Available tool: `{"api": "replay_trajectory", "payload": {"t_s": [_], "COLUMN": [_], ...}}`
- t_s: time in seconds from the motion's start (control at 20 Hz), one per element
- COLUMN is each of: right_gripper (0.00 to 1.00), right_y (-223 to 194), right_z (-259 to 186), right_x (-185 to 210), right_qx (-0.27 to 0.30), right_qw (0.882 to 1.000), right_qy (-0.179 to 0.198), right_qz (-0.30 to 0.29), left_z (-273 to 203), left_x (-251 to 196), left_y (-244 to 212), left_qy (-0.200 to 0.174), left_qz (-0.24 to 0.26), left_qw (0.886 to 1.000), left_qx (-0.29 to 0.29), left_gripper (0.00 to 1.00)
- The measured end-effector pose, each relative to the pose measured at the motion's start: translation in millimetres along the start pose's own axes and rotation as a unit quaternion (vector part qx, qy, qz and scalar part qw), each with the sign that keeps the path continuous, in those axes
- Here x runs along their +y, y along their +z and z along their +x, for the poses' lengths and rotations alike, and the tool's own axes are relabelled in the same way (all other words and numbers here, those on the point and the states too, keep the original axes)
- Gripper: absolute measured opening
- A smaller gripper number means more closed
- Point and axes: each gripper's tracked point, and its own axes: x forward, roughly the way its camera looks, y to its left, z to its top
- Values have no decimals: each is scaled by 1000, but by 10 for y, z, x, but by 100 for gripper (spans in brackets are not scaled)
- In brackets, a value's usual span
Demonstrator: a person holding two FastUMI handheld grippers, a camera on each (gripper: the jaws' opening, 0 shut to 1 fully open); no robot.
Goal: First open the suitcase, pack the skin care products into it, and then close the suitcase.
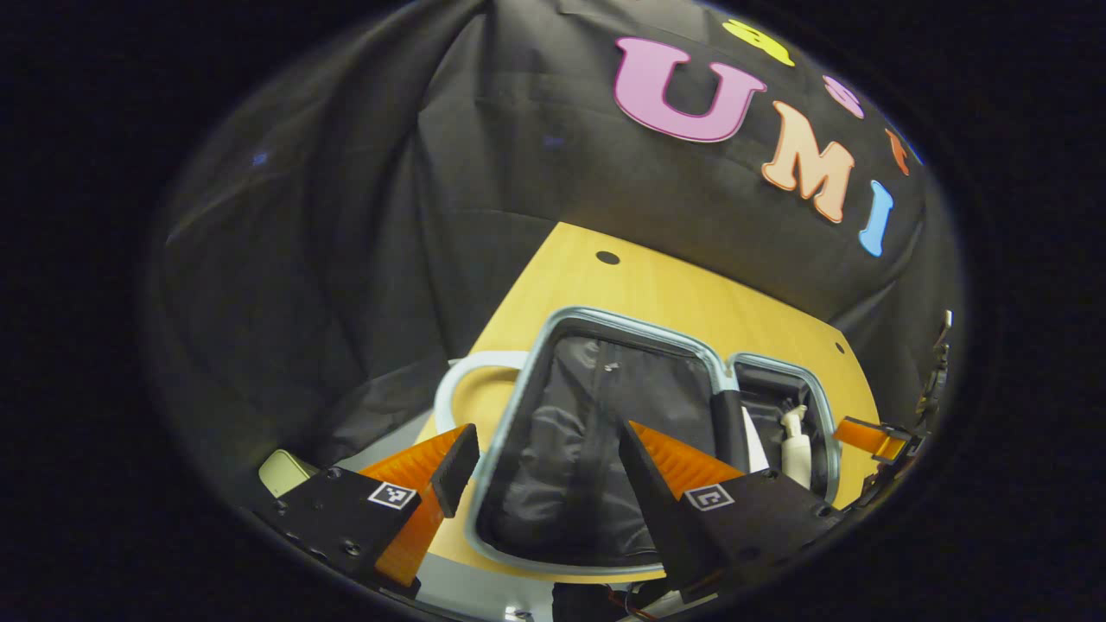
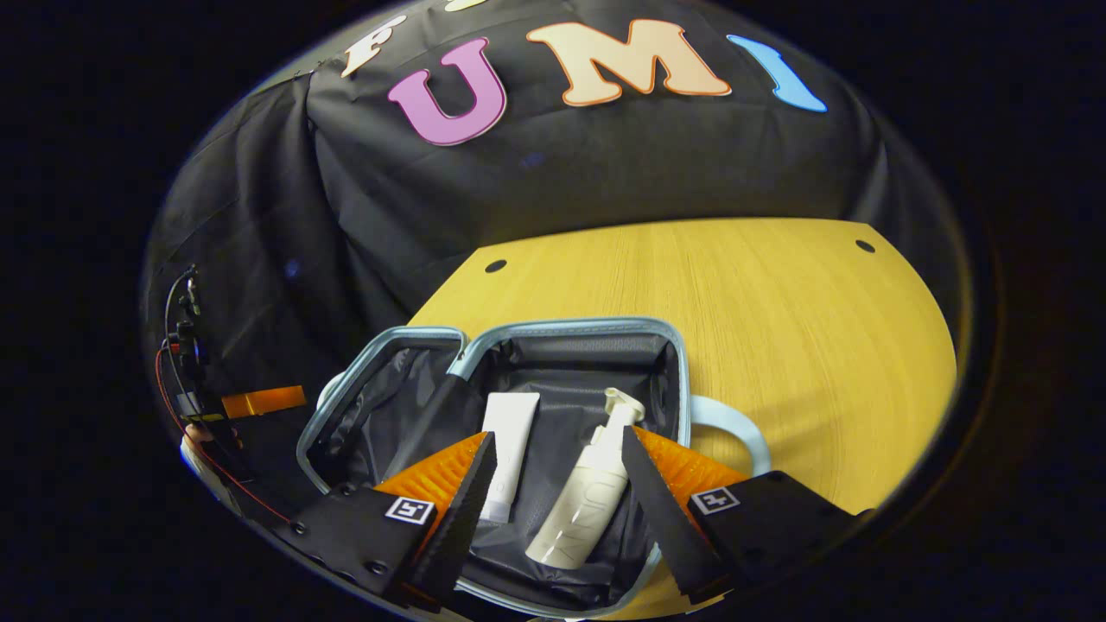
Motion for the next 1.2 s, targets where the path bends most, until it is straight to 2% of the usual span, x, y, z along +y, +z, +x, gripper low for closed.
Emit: {"api": "replay_trajectory", "payload": {"t_s": [0.05,0.1,0.4,0.85,0.9,0.95,1.0,1.05,1.1,1.2], "right_gripper": [84,94,94,94,94,94,94,94,94,94], "right_y": [66,134,349,389,401,406,420,425,429,428], "right_z": [-39,-87,-255,-233,-219,-208,-200,-196,-195,-198], "right_x": [4,1,-66,-212,-217,-216,-214,-215,-217,-216], "right_qx": [-11,-22,-56,-63,-65,-66,-68,-68,-68,-69], "right_qw": [1000,1000,998,996,995,995,995,995,995,995], "right_qy": [-3,-7,-32,-68,-69,-70,-71,-72,-73,-73], "right_qz": [-2,-4,-5,8,9,9,9,8,8,7], "left_z": [53,93,502,991,1025,1055,1081,1112,1143,1144], "left_x": [105,234,787,1002,1018,1014,958,899,840,851], "left_y": [-3,-1,-6,-232,-252,-277,-312,-325,-344,-356], "left_qy": [7,16,51,50,50,47,40,30,20,28], "left_qz": [0,2,-6,9,8,5,-1,-7,-12,1], "left_qw": [1000,1000,997,990,990,989,989,989,989,988], "left_qx": [6,10,52,128,134,137,140,142,144,149], "left_gripper": [94,96,96,96,84,84,63,58,43,12]}}
